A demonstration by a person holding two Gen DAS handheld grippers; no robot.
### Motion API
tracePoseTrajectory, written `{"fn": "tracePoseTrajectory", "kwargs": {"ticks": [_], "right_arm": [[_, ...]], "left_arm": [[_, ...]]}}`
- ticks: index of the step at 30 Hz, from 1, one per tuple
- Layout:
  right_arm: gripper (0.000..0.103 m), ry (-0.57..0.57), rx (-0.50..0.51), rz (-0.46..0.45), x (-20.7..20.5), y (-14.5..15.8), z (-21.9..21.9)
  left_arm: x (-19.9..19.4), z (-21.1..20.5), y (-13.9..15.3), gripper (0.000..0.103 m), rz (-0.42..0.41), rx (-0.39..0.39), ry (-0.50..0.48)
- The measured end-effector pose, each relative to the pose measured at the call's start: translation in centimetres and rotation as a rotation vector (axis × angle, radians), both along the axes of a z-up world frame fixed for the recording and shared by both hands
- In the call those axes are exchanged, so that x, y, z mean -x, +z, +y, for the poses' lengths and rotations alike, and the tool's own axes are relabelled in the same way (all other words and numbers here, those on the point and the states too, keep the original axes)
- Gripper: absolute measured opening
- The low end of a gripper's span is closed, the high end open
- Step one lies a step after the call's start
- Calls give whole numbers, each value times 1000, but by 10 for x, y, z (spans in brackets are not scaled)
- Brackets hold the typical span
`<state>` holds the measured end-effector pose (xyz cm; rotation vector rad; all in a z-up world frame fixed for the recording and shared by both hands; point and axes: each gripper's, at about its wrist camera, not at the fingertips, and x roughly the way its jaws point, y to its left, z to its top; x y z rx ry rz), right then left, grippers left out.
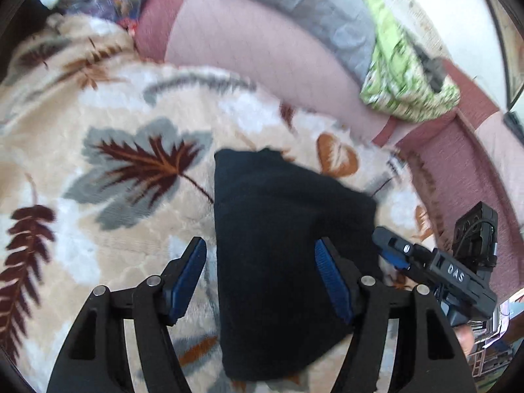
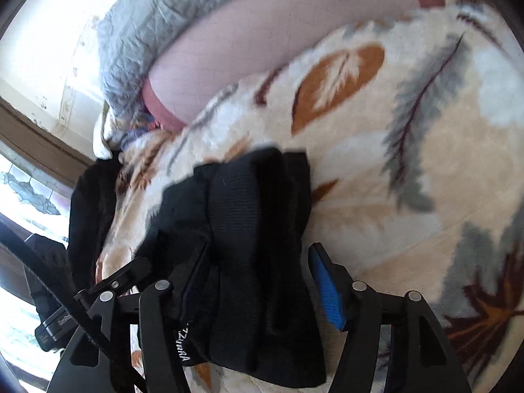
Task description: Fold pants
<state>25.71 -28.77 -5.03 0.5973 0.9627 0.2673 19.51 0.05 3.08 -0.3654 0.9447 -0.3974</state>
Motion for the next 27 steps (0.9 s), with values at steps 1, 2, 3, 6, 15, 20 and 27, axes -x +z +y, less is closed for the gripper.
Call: {"fn": "tracePoseTrajectory", "kwargs": {"ticks": [1, 2, 3, 6, 15, 20, 27], "right_arm": [[67, -21, 19, -37, 4, 9, -3], [67, -31, 18, -84, 10, 19, -6], [67, -26, -15, -126, 16, 28, -10], [67, 17, -171, -159, 27, 37, -14], [66, 18, -327, 80, 15, -24, -9], [69, 0, -243, 37, 21, -10, -7], [70, -30, -140, 11, 54, 7, -2]], "left_arm": [[7, 3, 4, 68, -12, 19, -7], [12, 6, 5, 68, -8, 36, -15], [15, 7, 5, 68, -3, 51, -22], [17, 6, -8, 68, 58, 87, -54], [10, -10, -49, 75, 187, 66, -56], [20, -5, -40, 75, 199, 65, -27], [75, 2, 7, 84, 28, 9, 51]]}}
